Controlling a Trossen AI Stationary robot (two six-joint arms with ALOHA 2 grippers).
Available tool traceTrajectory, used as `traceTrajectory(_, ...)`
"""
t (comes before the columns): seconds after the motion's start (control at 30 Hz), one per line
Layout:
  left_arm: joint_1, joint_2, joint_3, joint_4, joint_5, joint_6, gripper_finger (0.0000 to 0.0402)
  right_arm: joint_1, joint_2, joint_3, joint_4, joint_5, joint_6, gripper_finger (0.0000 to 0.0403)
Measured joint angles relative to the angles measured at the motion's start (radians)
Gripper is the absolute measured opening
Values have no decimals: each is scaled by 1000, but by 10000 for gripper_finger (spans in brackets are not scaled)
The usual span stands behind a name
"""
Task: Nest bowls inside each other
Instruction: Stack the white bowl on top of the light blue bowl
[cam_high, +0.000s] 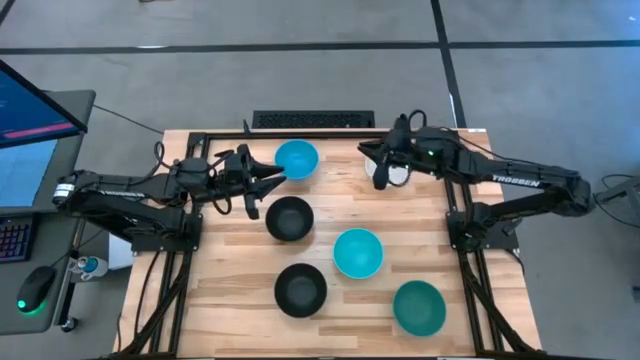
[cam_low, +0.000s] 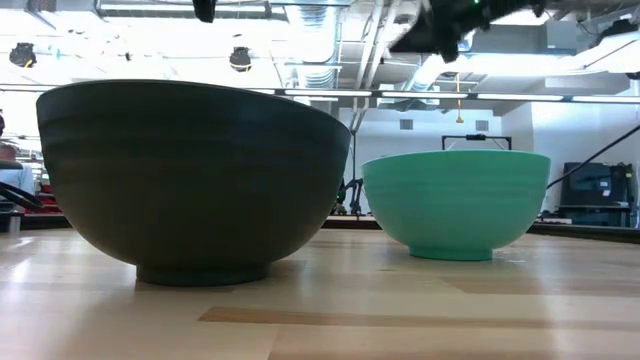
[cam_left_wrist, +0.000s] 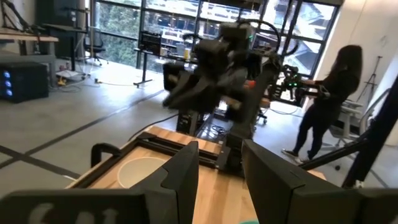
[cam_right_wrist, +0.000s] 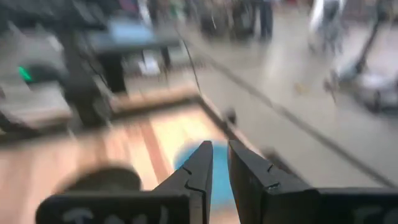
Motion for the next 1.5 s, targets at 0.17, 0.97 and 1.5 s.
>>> traceTrajectory(0.17,16,0,0,0,8,3,115,-80,0,0,-131,-108,46,72)
traceTrajectory(0.97,17,0,0,-2,7,26,115,-292,51,-1,-524,-188,-2,72)
traceTrajectory(1.5,17,0,0,-6,6,18,115,-196,250,-1,-631,-193,42,72)
